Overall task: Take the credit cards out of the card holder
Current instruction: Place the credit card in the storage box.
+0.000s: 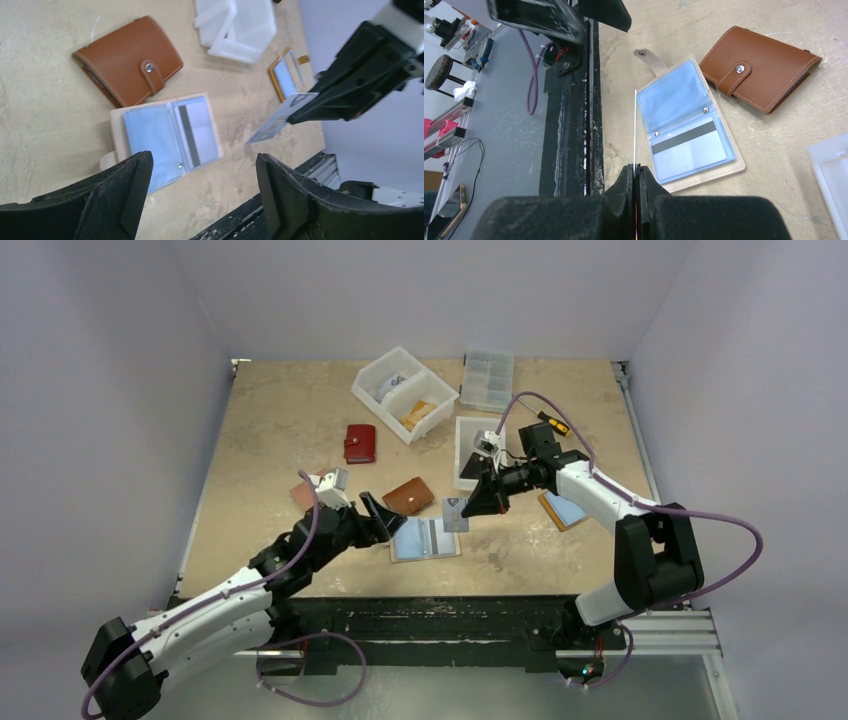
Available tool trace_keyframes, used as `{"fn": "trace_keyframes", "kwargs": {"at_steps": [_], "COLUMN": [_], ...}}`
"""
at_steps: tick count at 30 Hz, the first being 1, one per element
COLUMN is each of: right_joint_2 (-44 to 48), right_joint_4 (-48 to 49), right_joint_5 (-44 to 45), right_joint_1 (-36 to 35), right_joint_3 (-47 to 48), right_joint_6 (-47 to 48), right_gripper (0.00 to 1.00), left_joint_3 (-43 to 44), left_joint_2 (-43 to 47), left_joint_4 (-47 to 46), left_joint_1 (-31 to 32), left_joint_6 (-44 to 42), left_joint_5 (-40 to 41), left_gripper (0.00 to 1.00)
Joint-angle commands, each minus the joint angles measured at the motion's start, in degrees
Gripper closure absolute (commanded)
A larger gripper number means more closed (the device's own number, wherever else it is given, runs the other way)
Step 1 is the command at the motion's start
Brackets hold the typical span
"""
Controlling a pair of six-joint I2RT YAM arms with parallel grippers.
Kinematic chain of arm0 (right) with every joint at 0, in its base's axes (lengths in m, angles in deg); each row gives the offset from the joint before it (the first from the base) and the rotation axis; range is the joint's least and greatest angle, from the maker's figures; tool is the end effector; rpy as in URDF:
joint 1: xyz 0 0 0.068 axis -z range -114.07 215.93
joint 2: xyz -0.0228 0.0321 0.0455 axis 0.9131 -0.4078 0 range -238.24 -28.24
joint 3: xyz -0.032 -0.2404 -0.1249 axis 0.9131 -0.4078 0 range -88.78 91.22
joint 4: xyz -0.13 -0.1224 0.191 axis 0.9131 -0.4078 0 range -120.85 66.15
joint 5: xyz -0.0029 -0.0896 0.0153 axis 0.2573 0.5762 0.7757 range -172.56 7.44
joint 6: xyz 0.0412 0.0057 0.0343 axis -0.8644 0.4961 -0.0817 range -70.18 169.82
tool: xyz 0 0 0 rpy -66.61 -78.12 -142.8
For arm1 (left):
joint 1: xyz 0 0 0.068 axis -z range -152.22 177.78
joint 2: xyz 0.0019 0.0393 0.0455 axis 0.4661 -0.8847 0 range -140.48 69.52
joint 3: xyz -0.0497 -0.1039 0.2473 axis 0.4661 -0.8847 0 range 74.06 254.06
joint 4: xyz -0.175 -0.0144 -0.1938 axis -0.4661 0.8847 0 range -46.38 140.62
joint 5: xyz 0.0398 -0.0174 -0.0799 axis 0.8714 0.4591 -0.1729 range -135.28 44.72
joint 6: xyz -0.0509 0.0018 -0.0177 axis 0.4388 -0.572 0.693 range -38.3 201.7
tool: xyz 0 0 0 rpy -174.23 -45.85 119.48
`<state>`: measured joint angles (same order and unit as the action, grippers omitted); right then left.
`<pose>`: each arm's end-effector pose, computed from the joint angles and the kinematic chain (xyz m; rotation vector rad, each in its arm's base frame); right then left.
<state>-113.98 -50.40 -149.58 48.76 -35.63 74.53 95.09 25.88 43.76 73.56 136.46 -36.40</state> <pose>0.2620 0.1152 0.2198 -1.1519 1.8945 1.4016 0.1288 -0.1244 0.2147 -0.2723 2.0827 -0.9688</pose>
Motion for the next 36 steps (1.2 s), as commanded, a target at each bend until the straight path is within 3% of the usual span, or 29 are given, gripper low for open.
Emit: {"fn": "trace_keyframes", "kwargs": {"at_steps": [1,8,22,33,36], "right_joint_2": [1.4,1.1,0.6,1.2,1.1], "right_joint_4": [-0.5,-1.1,0.0,1.2,1.3], "right_joint_5": [-1.4,-3.4,-7.1,-7.4,-7.5], "right_joint_1": [0.3,0.3,0.3,0.3,0.4], "right_joint_3": [0.8,1.1,0.7,0.0,0.0], "right_joint_6": [1.0,1.1,-0.1,-1.1,-1.2], "right_gripper": [1.00,1.00,1.00,1.00,1.00], "left_joint_3": [-2.7,-8.0,-2.3,-1.1,-0.6], "left_joint_2": [3.0,-5.7,-29.7,-42.2,-44.6], "left_joint_4": [-12.6,-39.5,-57.9,-76.0,-78.9], "left_joint_1": [-0.2,-0.2,-0.2,-0.2,-0.2], "left_joint_6": [-3.0,-0.2,0.1,4.6,5.6], "left_joint_5": [-2.0,-8.5,-19.1,-28.2,-29.9], "left_gripper": [0.17,0.15,0.19,0.52,0.69]}}
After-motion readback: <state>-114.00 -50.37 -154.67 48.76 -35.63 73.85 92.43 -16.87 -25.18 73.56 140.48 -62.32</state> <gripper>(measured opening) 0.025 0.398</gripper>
